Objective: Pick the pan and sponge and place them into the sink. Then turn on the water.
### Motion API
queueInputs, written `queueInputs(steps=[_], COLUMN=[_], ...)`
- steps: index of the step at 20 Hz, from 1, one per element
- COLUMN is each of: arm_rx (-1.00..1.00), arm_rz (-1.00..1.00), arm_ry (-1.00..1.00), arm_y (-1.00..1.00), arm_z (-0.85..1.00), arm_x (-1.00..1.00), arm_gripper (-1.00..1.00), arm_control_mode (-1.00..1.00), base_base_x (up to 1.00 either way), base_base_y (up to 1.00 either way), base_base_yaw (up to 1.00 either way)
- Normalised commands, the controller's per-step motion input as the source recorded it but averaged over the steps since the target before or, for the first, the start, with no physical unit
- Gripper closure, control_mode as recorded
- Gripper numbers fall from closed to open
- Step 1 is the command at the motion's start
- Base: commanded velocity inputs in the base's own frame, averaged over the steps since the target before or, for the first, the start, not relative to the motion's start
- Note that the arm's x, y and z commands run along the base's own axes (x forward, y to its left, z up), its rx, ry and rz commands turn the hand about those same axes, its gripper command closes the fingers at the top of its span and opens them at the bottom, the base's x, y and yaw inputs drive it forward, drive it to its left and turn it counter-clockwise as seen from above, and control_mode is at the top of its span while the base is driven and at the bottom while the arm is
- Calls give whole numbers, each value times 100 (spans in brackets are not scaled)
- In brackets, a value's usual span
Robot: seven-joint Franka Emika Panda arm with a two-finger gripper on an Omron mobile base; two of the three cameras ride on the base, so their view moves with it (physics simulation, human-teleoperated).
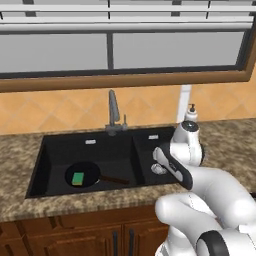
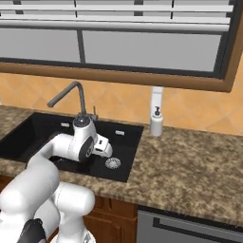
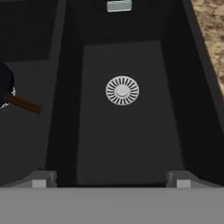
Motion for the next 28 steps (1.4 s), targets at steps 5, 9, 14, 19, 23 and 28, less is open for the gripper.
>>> queueInputs(steps=[5,9,14,19,23,28], arm_rx=[-1,-5,-4,1,1,0], arm_rz=[0,0,8,38,57,54], arm_ry=[3,9,-2,-49,-47,-42], arm_y=[1,12,18,10,0,2], arm_z=[0,1,0,4,26,38], arm_x=[23,46,70,18,5,0], arm_gripper=[-100,-100,-100,-100,-100,-100], arm_control_mode=[-100,-100,-100,-100,-100,-100], base_base_x=[10,0,0,0,0,0], base_base_y=[-8,0,0,0,0,0], base_base_yaw=[0,0,0,0,0,0])
